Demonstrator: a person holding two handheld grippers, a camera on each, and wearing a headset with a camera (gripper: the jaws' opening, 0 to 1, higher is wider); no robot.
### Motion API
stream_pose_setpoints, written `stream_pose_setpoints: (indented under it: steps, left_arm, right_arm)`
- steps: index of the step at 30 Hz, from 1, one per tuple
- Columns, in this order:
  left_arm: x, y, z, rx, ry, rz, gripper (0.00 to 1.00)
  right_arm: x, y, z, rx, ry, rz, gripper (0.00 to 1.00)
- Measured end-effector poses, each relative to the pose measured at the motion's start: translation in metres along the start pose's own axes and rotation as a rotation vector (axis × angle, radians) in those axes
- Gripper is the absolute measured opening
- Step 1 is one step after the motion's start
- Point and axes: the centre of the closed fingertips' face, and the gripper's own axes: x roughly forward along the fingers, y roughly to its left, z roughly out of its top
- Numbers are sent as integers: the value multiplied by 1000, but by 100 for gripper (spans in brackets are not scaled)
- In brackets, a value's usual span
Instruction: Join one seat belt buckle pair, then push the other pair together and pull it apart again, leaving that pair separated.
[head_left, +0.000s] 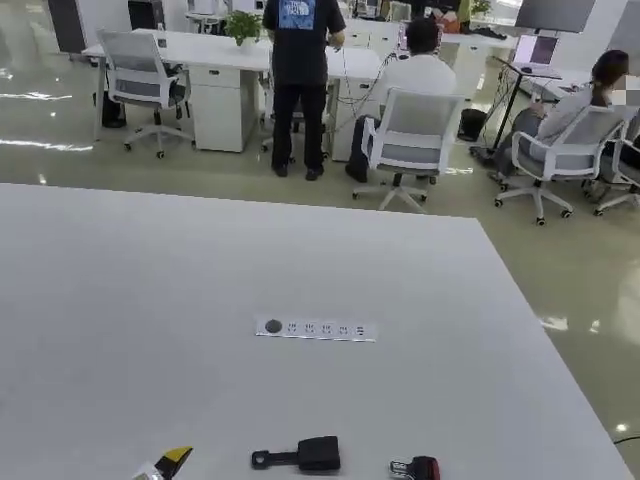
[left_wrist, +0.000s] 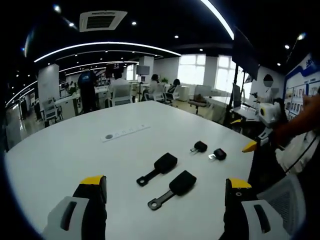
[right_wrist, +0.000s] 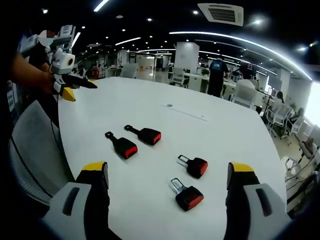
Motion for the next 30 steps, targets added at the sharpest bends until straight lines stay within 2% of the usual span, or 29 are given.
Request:
stream_pose_setpoints:
  steps: [3,6,12,17,20,30]
  left_arm:
    - [0,-1,1,1,0,1,100]
    - [1,2,-1,2,0,0,100]
    - [1,1,2,4,-2,1,100]
    - [1,-7,9,7,-1,-1,100]
    - [0,-8,10,9,2,-3,100]
    - [3,-1,5,8,3,-3,100]
  right_arm:
    - [-2,3,5,-1,-1,-1,99]
    - [-3,1,4,1,-2,-1,99]
    - [-4,1,5,-1,-2,-1,99]
    - [-5,1,9,-1,-2,-1,99]
    - [-6,0,9,-1,-1,-1,99]
    - [-1,-2,5,2,-2,3,99]
